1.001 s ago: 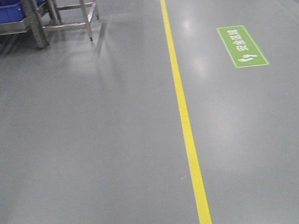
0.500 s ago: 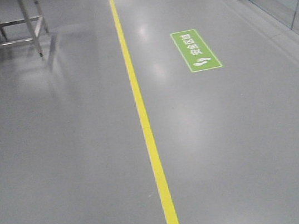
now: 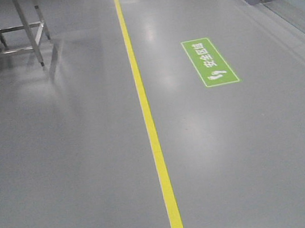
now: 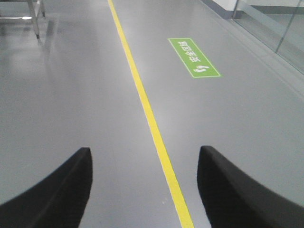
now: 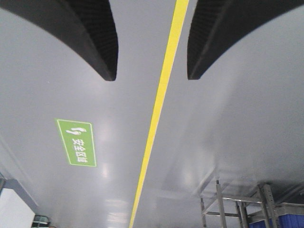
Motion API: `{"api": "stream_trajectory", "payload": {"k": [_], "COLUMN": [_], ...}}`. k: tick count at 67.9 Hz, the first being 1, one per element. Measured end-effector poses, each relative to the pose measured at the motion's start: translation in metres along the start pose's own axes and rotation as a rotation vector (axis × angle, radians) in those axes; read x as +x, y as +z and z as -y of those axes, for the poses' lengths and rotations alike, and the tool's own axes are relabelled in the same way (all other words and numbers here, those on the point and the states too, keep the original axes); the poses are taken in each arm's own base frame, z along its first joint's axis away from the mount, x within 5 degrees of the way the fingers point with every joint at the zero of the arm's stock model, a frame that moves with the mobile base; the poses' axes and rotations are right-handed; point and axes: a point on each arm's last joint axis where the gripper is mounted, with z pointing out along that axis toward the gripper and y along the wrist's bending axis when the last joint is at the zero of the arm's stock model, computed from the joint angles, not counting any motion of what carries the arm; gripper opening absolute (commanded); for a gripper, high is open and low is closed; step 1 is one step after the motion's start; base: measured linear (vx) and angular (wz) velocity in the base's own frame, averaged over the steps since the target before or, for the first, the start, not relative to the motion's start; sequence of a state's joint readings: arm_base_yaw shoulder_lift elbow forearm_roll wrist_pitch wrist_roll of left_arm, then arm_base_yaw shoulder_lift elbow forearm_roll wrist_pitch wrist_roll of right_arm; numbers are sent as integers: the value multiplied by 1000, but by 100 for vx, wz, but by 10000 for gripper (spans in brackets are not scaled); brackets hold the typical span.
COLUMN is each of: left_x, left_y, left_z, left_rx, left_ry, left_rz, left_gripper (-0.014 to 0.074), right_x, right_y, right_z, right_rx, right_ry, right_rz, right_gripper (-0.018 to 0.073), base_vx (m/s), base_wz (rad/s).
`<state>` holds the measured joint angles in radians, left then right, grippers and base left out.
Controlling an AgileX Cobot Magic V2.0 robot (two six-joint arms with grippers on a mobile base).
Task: Move and align brake pads A on conveyor
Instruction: 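Drive along the yellow floor line toward the steel table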
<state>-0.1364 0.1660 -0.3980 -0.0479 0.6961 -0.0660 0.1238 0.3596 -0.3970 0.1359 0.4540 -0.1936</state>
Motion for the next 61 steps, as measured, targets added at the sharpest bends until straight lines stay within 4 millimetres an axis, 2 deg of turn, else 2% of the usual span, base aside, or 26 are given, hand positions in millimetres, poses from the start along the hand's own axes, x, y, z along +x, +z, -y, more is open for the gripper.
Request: {"api": "stream_trajectory", "payload": {"k": [31,61], "left_x": [0,2], "left_y": [0,0], "left_z": [0,0], "left_rx": [0,-1], "left_ry": [0,0], "left_rz": [0,-17], "left_gripper": [460,460], "right_x": [0,0], "right_y": [0,0], "right_z": [0,0], "right_rx": [0,0], "right_ry": [0,0], "right_rz": [0,1], "right_gripper": [326,326], "base_vx": [55,62], "base_wz": [17,-2]}}
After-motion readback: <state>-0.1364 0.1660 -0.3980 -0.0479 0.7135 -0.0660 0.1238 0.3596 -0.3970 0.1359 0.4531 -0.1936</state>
